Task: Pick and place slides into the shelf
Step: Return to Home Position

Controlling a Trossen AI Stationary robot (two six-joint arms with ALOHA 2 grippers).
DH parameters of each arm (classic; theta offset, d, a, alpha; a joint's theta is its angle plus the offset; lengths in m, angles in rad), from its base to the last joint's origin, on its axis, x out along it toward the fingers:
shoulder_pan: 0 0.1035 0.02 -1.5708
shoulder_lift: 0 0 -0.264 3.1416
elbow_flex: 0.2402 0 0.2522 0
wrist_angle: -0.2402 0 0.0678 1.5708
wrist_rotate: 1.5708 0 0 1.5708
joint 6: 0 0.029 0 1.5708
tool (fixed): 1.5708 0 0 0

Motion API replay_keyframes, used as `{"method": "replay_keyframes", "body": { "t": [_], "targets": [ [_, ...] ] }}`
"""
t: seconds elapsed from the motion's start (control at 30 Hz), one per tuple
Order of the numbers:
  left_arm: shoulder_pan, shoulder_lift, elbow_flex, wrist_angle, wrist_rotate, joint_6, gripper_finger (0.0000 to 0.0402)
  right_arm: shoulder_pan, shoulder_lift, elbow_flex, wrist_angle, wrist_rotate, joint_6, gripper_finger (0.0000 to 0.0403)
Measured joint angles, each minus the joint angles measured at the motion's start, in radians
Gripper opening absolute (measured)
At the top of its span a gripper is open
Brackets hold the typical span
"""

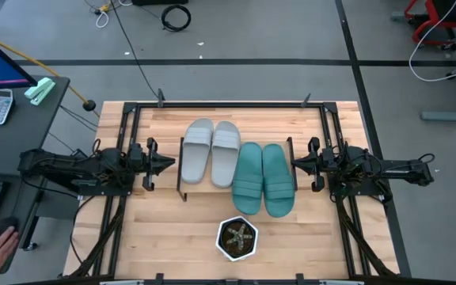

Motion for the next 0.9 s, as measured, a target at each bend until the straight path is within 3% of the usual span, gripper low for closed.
{"method": "replay_keyframes", "body": {
  "t": [0.9],
  "targets": [
    [0.000, 0.000, 0.000, 0.000, 0.000, 0.000, 0.0040, 0.000, 0.000, 0.000, 0.000, 0.000, 0.000, 0.0014]
  ]
}}
